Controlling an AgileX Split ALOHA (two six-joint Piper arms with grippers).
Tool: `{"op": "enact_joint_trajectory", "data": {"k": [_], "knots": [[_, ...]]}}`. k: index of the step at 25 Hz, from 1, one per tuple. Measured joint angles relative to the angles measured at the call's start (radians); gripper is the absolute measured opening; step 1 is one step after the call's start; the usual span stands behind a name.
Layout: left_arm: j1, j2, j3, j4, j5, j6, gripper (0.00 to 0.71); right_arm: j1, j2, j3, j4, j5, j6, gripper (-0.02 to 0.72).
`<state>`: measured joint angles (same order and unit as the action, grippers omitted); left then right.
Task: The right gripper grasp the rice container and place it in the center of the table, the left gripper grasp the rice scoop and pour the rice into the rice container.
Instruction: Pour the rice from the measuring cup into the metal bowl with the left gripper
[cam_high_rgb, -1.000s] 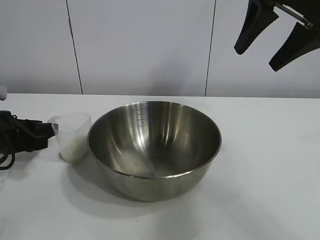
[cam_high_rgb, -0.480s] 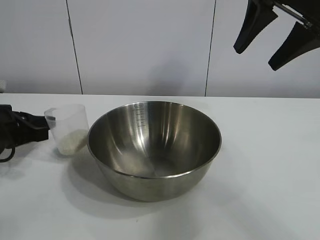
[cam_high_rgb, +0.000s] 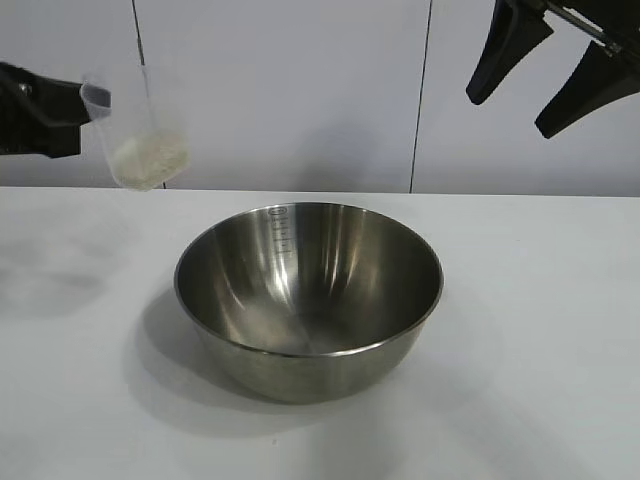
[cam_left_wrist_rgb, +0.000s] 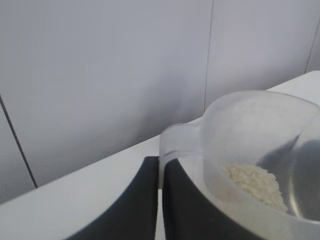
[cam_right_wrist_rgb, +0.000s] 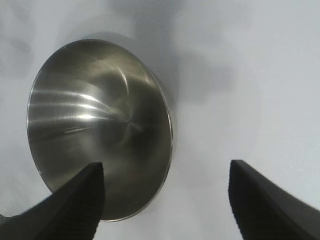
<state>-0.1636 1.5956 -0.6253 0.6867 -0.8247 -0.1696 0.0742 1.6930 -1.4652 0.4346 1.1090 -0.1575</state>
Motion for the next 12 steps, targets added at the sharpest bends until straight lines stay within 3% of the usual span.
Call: {"op": "enact_joint_trajectory", "data": {"k": [5,8,12], "knots": [[-0.249,-0.03,-0.001,-0.306,0.157,0.327,0.009,0.0,0.0,0.0,0.0,-0.001,-0.001,0.486],[-0.368,-0.001,-0.018,-0.575,0.191,0.626,0.009,0.0,0.0,0.0,0.0,-0.002,-0.004,0.486],[-0.481,0.043,-0.045,-0.906,0.188,1.125,0.009,0.0,0.0,0.0,0.0,-0.008,-0.005,0.486]]}}
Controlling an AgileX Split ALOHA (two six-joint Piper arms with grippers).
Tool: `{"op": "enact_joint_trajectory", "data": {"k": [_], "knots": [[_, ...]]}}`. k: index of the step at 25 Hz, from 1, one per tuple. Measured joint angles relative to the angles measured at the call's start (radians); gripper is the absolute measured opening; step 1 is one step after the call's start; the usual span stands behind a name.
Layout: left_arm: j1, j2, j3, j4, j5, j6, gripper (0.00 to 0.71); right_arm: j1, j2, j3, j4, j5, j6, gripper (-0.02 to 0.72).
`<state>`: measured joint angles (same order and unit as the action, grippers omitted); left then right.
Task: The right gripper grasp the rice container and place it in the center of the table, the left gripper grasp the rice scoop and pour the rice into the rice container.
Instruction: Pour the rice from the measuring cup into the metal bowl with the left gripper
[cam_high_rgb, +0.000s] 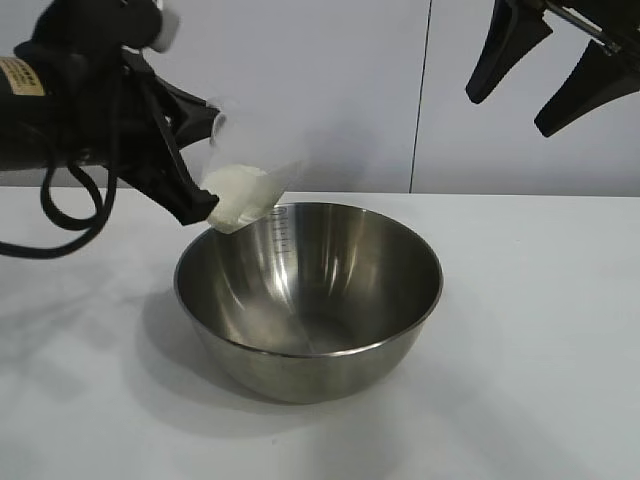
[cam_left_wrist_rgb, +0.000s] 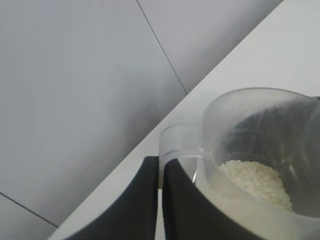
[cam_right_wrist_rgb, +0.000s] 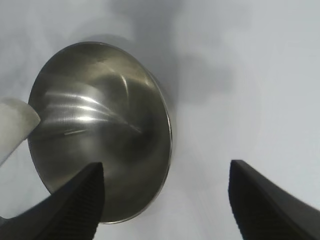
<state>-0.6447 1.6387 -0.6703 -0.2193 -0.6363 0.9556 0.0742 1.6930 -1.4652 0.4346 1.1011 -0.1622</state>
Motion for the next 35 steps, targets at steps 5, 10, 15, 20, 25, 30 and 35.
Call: {"op": "enact_joint_trajectory", "data": {"k": [5,10,15,20,25,30,35], "knots": [[-0.093,0.017,-0.007,-0.129,-0.08,0.543,0.009,0.0,0.0,0.0,0.0,-0.003,0.0,0.486],[-0.125,0.017,-0.012,-0.038,-0.115,0.893,0.009,0.0,0.0,0.0,0.0,-0.024,0.0,0.486],[-0.125,0.017,-0.024,0.063,-0.117,1.167,0.009,0.0,0.0,0.0,0.0,-0.028,-0.003,0.486],[-0.125,0.017,-0.026,0.071,-0.035,1.47,0.009,0.0,0.0,0.0,0.0,-0.028,-0.006,0.486],[-0.125,0.017,-0.027,0.071,0.009,1.608,0.009,0.0,0.0,0.0,0.0,-0.028,-0.006,0.486],[-0.125,0.017,-0.027,0.037,0.009,1.623,0.009,0.0,0.0,0.0,0.0,-0.028,-0.006,0.486],[-0.125,0.017,-0.03,0.0,0.013,1.585,0.009,0.0,0.0,0.0,0.0,-0.028,-0.006,0.486]]}}
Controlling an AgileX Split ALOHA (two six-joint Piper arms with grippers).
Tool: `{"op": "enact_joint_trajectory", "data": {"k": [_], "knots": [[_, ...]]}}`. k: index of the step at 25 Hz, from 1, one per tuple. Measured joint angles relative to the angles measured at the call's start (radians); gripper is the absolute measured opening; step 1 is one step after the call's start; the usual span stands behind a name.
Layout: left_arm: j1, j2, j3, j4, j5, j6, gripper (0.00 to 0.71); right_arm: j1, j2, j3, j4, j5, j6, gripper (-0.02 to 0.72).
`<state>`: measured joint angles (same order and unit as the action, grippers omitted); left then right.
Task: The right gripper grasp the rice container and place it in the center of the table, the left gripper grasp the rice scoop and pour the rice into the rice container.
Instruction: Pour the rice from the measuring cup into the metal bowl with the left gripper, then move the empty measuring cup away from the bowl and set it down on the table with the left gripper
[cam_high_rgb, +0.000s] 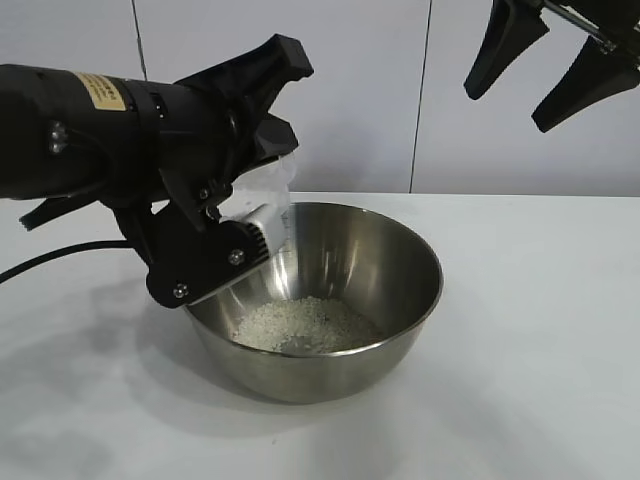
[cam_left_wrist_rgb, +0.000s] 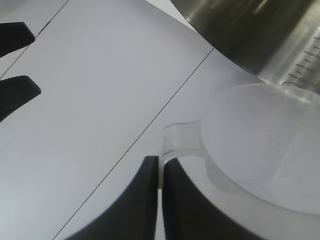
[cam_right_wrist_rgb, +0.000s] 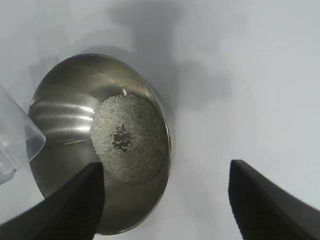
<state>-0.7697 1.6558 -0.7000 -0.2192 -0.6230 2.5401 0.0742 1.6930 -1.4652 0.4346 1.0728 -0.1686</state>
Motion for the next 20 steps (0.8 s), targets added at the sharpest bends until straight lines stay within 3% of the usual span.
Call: {"op": "enact_joint_trajectory", "data": {"k": [2,7,11,14,20], "knots": [[0.0,0.0,-0.018,-0.086,0.0,-0.132,0.009,0.0,0.0,0.0,0.0,0.0,0.0,0.486],[0.0,0.0,-0.109,-0.354,-0.092,-0.678,0.009,0.0,0.0,0.0,0.0,-0.003,0.0,0.486],[0.01,0.0,-0.146,-0.452,-0.111,-1.018,0.009,0.0,0.0,0.0,0.0,-0.004,-0.005,0.486],[0.049,0.0,-0.147,-0.484,-0.111,-1.254,0.009,0.0,0.0,0.0,0.0,-0.004,-0.007,0.486],[0.18,0.0,-0.147,-0.52,-0.096,-1.774,0.009,0.0,0.0,0.0,0.0,-0.01,-0.009,0.486]]}}
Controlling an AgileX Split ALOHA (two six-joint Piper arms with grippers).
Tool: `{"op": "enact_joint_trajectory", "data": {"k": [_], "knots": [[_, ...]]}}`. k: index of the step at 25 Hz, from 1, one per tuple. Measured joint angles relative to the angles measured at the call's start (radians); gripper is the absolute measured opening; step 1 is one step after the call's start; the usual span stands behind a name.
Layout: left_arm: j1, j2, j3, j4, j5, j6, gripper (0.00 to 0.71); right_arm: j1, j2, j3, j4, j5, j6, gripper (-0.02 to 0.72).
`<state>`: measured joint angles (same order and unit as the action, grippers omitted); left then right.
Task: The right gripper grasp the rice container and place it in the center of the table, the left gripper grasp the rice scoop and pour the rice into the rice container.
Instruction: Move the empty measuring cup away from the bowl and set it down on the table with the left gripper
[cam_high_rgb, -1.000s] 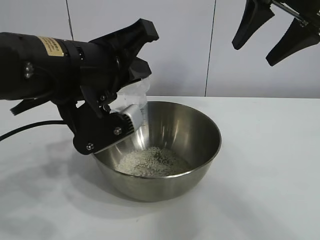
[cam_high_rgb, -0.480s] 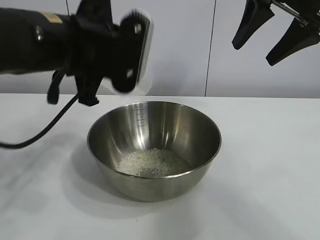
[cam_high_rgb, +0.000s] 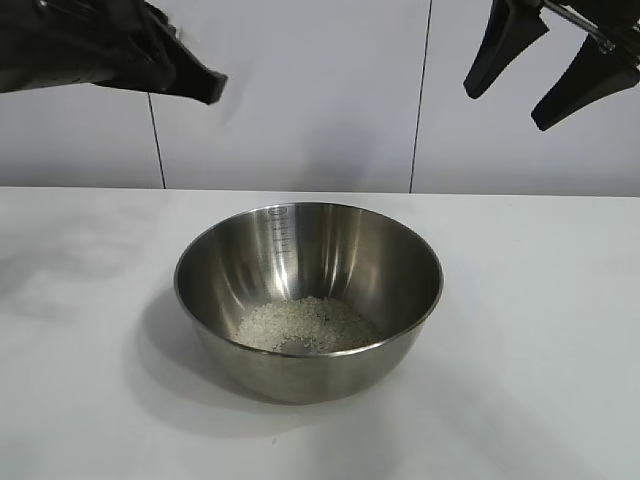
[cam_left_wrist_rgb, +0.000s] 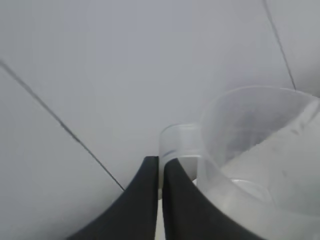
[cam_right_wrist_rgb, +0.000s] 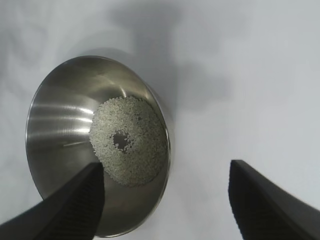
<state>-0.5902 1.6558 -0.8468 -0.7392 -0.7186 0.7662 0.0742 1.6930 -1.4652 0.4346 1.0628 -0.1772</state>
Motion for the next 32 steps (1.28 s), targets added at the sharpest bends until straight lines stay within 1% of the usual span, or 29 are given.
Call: {"op": "enact_joint_trajectory", "data": {"k": [3,6,9,10,12,14,15,17,20,22,23,25,27,30,32], "knots": [[0.054,0.0,0.0,0.023,0.04,-0.286,0.009,0.0,0.0,0.0,0.0,-0.005,-0.002,0.486],[0.098,0.0,0.0,0.107,0.07,-0.568,0.009,0.0,0.0,0.0,0.0,-0.008,-0.002,0.486],[0.13,0.001,0.02,0.268,0.052,-0.84,0.009,0.0,0.0,0.0,0.0,-0.008,-0.002,0.486],[0.142,0.001,0.041,0.34,0.026,-0.919,0.009,0.0,0.0,0.0,0.0,-0.008,-0.002,0.486],[0.177,0.001,0.091,0.502,-0.039,-1.024,0.009,0.0,0.0,0.0,0.0,-0.008,-0.002,0.486],[0.222,0.001,0.157,0.657,-0.117,-1.071,0.009,0.0,0.0,0.0,0.0,-0.008,-0.002,0.486],[0.251,0.001,0.187,0.739,-0.158,-1.078,0.009,0.0,0.0,0.0,0.0,-0.008,-0.002,0.486],[0.321,0.001,0.251,0.859,-0.216,-1.085,0.009,0.0,0.0,0.0,0.0,-0.008,-0.002,0.486],[0.426,0.001,0.319,0.988,-0.227,-1.09,0.009,0.0,0.0,0.0,0.0,-0.008,-0.002,0.486],[0.479,0.001,0.349,1.043,-0.221,-1.093,0.009,0.0,0.0,0.0,0.0,-0.011,-0.002,0.486],[0.498,0.001,0.357,1.064,-0.219,-1.093,0.009,0.0,0.0,0.0,0.0,-0.013,-0.002,0.486],[0.511,0.001,0.361,1.102,-0.214,-1.091,0.009,0.0,0.0,0.0,0.0,-0.014,-0.002,0.486],[0.511,0.01,0.362,1.117,-0.213,-1.064,0.009,0.0,0.0,0.0,0.0,-0.015,-0.002,0.486],[0.511,0.077,0.362,1.125,-0.226,-1.045,0.009,0.0,0.0,0.0,0.002,-0.015,-0.002,0.486],[0.511,0.139,0.362,1.125,-0.263,-1.042,0.009,0.0,0.0,0.0,0.003,-0.015,-0.002,0.486]]}}
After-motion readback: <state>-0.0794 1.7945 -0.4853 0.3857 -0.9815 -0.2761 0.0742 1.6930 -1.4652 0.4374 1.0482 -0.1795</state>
